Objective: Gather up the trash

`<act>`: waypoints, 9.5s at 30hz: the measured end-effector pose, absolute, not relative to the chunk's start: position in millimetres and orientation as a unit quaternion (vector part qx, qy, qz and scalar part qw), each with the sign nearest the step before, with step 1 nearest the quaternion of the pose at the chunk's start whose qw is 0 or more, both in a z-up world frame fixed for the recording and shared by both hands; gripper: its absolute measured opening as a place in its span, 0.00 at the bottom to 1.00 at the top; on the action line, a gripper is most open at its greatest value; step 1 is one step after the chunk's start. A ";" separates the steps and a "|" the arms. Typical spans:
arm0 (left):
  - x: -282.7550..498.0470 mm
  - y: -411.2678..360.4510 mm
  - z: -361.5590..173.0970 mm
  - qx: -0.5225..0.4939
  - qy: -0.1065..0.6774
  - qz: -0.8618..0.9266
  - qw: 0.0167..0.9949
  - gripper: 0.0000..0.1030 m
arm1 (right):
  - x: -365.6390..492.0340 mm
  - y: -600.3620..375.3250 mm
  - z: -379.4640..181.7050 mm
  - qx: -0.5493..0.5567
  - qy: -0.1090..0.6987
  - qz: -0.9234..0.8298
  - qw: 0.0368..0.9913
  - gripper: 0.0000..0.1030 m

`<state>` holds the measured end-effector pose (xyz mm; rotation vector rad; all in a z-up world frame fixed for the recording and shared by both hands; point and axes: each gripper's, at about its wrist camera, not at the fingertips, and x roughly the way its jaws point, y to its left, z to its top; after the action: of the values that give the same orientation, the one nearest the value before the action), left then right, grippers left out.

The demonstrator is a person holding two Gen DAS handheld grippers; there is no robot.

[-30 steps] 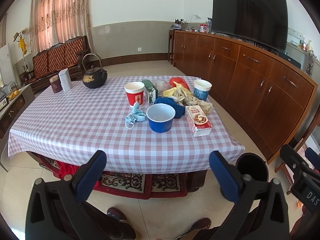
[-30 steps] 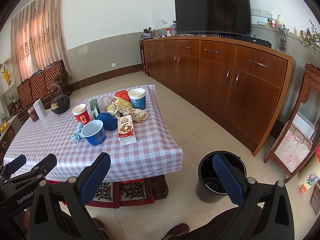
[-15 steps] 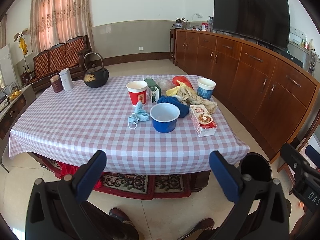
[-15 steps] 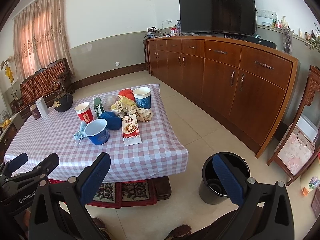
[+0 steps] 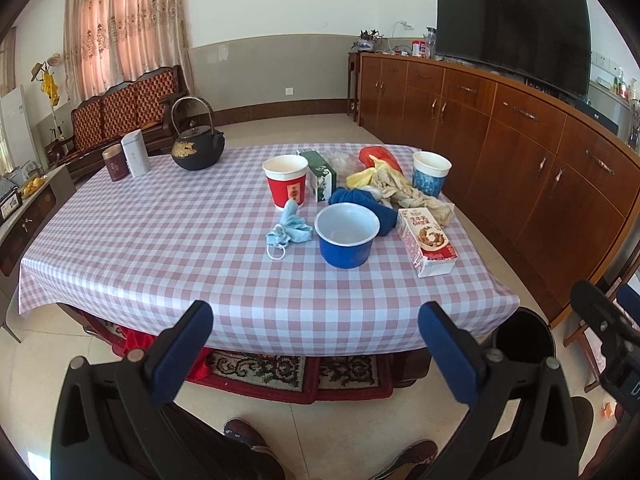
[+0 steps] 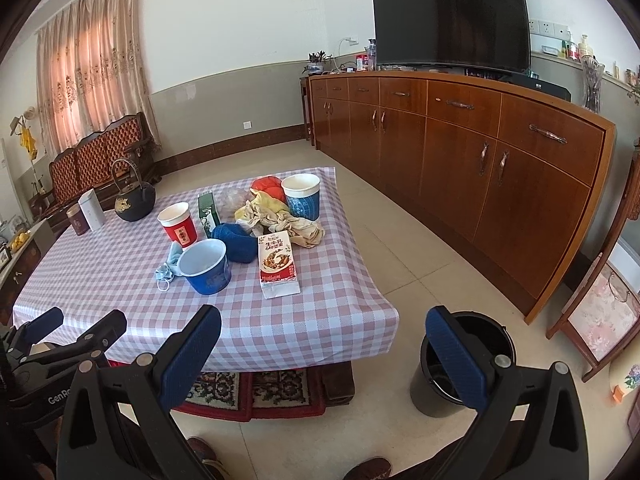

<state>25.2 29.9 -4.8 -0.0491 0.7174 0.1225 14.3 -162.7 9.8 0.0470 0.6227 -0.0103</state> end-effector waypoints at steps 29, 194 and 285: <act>112.8 29.0 -60.8 -0.011 0.376 0.054 0.925 1.00 | 115.7 -150.1 -48.1 0.027 0.345 0.023 0.938 1.00; 153.6 -308.2 -128.3 0.081 0.463 -0.304 0.829 0.83 | 52.6 -502.4 -155.3 0.270 0.421 -0.266 0.824 0.68; 292.5 104.7 -95.3 -0.081 0.412 0.073 0.904 0.83 | 363.2 -146.4 -94.8 0.048 0.386 0.022 0.921 0.87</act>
<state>292.5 104.7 -95.3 -0.1677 0.8519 0.1509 363.2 -146.4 -94.8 0.0995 0.7921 0.0443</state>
